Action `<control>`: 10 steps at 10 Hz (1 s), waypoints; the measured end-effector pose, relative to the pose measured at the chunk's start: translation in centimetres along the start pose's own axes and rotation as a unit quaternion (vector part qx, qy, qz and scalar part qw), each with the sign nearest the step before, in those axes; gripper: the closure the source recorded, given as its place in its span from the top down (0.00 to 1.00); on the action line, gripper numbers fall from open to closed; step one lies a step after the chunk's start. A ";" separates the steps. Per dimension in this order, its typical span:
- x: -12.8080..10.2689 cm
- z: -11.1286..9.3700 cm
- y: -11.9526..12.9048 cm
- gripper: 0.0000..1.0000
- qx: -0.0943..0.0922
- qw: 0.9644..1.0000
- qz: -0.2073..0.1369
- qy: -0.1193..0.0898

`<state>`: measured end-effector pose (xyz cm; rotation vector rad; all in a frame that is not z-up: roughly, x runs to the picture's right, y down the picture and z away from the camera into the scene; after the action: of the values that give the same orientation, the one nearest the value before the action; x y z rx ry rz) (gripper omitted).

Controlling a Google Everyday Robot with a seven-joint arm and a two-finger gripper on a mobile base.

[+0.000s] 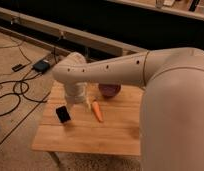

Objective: Knock the eraser over

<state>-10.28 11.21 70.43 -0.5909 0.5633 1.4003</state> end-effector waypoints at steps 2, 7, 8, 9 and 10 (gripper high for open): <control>1.1 1.6 0.8 0.65 0.028 0.999 -0.033 0.030; -0.1 4.9 4.5 0.65 0.062 0.992 -0.095 0.064; -0.8 5.6 5.0 0.65 0.065 0.991 -0.102 0.064; -2.0 6.7 5.7 0.65 0.068 0.989 -0.110 0.065; -3.1 7.5 6.3 0.65 0.068 0.989 -0.112 0.062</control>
<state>-16.68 14.50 77.72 -0.6141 0.6666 1.1095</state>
